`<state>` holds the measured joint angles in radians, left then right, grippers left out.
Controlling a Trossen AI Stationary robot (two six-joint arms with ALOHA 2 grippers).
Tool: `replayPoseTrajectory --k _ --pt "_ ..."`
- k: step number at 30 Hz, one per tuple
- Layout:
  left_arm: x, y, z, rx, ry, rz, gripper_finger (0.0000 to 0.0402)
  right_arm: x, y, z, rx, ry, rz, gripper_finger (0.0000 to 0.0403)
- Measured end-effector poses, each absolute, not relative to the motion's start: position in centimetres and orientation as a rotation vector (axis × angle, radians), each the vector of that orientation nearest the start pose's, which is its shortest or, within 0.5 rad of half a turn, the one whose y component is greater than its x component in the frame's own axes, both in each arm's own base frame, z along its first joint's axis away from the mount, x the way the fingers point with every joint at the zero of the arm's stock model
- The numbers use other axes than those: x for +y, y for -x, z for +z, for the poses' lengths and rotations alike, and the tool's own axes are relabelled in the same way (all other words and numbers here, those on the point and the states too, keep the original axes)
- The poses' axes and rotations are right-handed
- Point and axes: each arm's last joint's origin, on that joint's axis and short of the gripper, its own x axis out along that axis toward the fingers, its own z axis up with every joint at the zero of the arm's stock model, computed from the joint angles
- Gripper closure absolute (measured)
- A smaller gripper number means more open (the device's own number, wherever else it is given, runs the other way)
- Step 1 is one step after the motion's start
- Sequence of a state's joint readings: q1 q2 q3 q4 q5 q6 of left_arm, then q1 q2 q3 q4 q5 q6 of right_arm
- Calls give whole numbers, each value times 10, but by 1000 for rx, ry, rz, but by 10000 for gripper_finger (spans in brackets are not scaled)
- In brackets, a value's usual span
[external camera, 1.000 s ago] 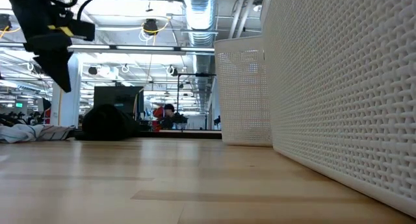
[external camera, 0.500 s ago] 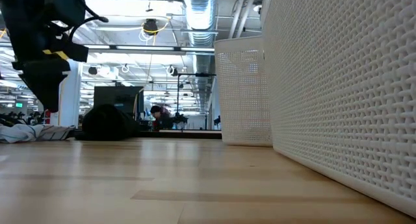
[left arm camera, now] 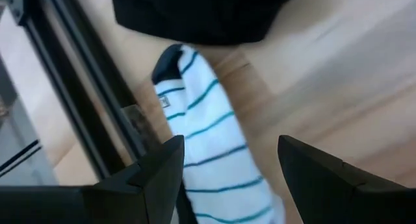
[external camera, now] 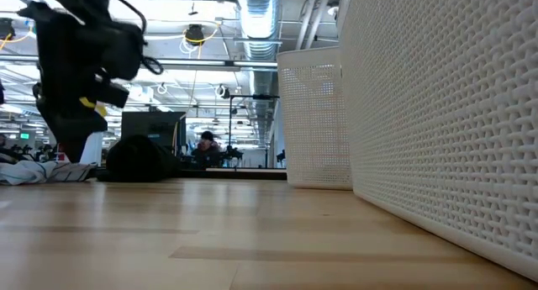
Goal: Sort clothes
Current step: Put the white sock into the top white laundry bin, then put the white striped sock into the top white laundry bin
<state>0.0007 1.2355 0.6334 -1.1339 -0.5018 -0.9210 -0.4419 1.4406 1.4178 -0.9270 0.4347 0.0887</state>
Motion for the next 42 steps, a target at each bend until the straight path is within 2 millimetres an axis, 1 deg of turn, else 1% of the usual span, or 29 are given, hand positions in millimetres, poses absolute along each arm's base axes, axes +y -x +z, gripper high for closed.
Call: replayPoseTrajectory --k 3,5,11,14,18,22,25,28,34,35,42 --pt "21 -158 164 1398 238 1102 159 -133 -254 343 943 -85 -842 369" --pt "24 -162 158 1425 230 1088 159 -132 -255 343 944 -89 -828 362" --pt "34 -170 144 1493 214 1079 162 -130 -255 343 945 -93 -823 325" --pt "38 -172 137 1527 211 1087 174 -129 -256 343 947 -92 -820 294" --pt "42 -177 132 1536 204 1072 199 -129 -256 342 946 -98 -823 234" --pt "44 -178 131 1527 223 1067 230 -129 -256 343 945 -98 -824 174" --pt "44 -178 131 1526 230 1067 260 -128 -256 343 945 -96 -820 146" --pt "44 -178 130 1526 230 1062 296 -124 -258 343 945 -89 -807 139" --pt "45 -177 129 1541 202 1057 382 -111 -264 343 940 -58 -758 137" --pt "45 -177 129 1541 199 1054 391 -109 -265 343 940 -55 -750 137" --pt "44 -180 129 1534 189 1017 399 -97 -270 344 929 -36 -718 137"
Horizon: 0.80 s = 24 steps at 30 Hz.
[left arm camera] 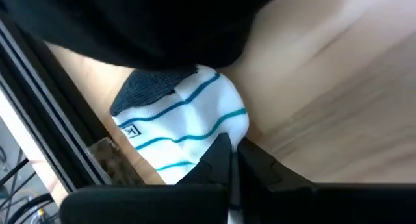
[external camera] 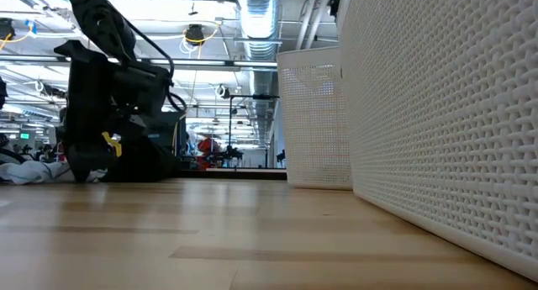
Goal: Sort clothes
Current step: Put the white striped sock into the top white laundry bin
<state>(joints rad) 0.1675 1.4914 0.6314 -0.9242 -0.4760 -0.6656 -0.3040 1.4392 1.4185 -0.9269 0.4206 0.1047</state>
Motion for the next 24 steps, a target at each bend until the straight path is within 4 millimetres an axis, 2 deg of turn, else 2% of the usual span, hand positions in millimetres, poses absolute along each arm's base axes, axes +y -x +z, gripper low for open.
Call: replayPoseTrajectory --k 7,13,19,24 --pt "39 -193 139 1506 154 948 400 -86 -272 354 842 -25 -686 137" --pt "32 -211 158 1426 120 865 401 -69 -274 367 733 -6 -632 137" --pt "19 -224 196 1272 90 746 401 -45 -279 378 635 49 -528 137" --pt "5 -225 241 1065 83 627 401 -24 -287 384 561 76 -380 137"
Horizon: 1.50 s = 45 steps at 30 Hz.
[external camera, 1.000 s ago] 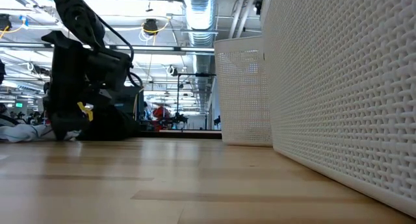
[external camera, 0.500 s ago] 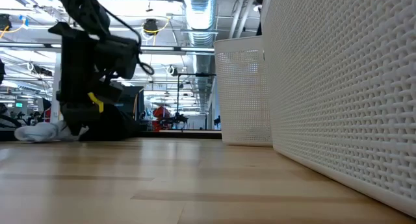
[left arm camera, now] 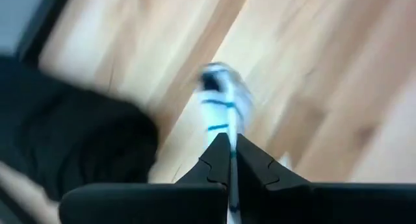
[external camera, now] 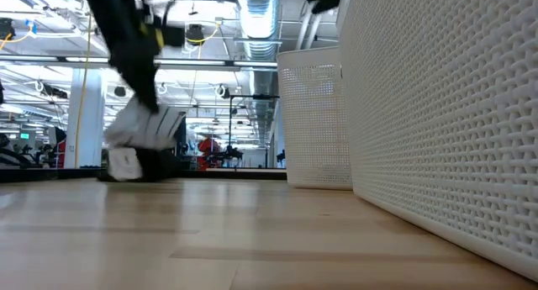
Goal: Sort clothes
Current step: Put the white striped sock into the top white laundry bin
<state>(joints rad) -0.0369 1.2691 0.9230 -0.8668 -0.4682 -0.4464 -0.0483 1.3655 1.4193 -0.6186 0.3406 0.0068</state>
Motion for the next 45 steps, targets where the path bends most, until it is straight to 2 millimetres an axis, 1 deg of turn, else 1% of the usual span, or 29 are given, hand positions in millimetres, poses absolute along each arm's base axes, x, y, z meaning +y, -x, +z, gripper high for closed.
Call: replayPoseTrajectory --k 4,9,13,16,20,22,27,34,37,39,41,43,45 --pt "-9 -216 279 878 59 506 401 -8 -291 389 506 83 -280 137" --pt "-23 -196 321 584 25 349 401 11 -300 394 416 101 -140 137" --pt "-33 -181 346 396 -25 240 401 25 -313 392 352 106 -49 137" --pt "-39 -175 356 307 -64 183 401 34 -327 386 322 125 -23 137" --pt "-44 -176 358 291 -101 153 401 39 -348 370 322 137 -14 137" --pt "-45 -180 354 311 -111 153 401 40 -358 360 335 148 -13 137" --pt "-48 -190 347 353 -142 150 401 37 -378 343 325 149 -28 137" --pt "-51 -199 341 383 -170 147 401 37 -393 329 308 142 27 137" --pt "-51 -200 340 384 -172 146 401 38 -394 325 332 139 37 143" --pt "-51 -199 341 379 -174 145 401 38 -396 322 336 123 36 154" --pt "-52 -200 341 376 -174 145 401 36 -397 320 353 116 32 173" --pt "-52 -200 341 373 -175 145 401 36 -399 314 374 112 32 201" --pt "-52 -200 342 373 -176 145 401 36 -400 312 382 112 31 238"
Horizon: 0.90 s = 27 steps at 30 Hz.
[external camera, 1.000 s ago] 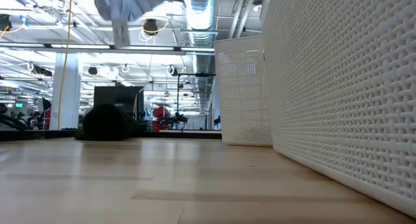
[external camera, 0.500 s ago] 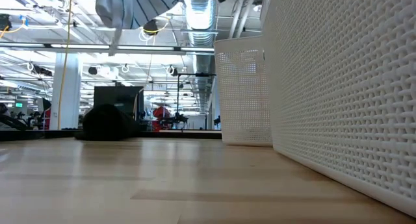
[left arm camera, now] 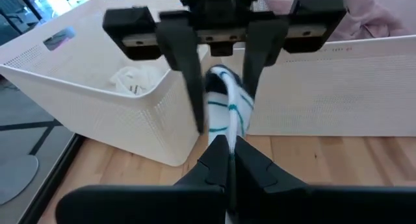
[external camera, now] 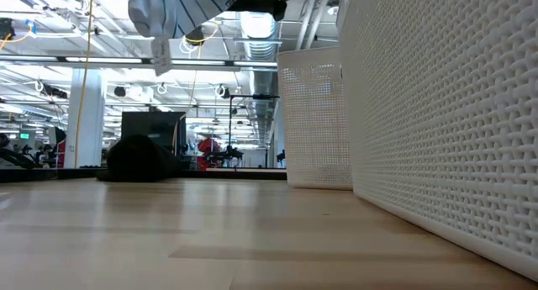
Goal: Sort clothes
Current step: Put the white striped sock into the top white laundry bin
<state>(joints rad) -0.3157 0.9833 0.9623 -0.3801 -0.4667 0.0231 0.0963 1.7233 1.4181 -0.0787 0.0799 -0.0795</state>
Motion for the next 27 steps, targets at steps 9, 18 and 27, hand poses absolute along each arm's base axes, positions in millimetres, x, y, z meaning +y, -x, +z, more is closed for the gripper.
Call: replayPoseTrajectory --k 9,18,27 --pt "-52 -199 339 394 -160 134 401 40 -399 312 378 147 47 392" --pt "-51 -198 337 417 -138 144 374 38 -398 315 368 139 36 400" --pt "-51 -198 337 424 -149 146 303 35 -382 340 322 149 -26 402"
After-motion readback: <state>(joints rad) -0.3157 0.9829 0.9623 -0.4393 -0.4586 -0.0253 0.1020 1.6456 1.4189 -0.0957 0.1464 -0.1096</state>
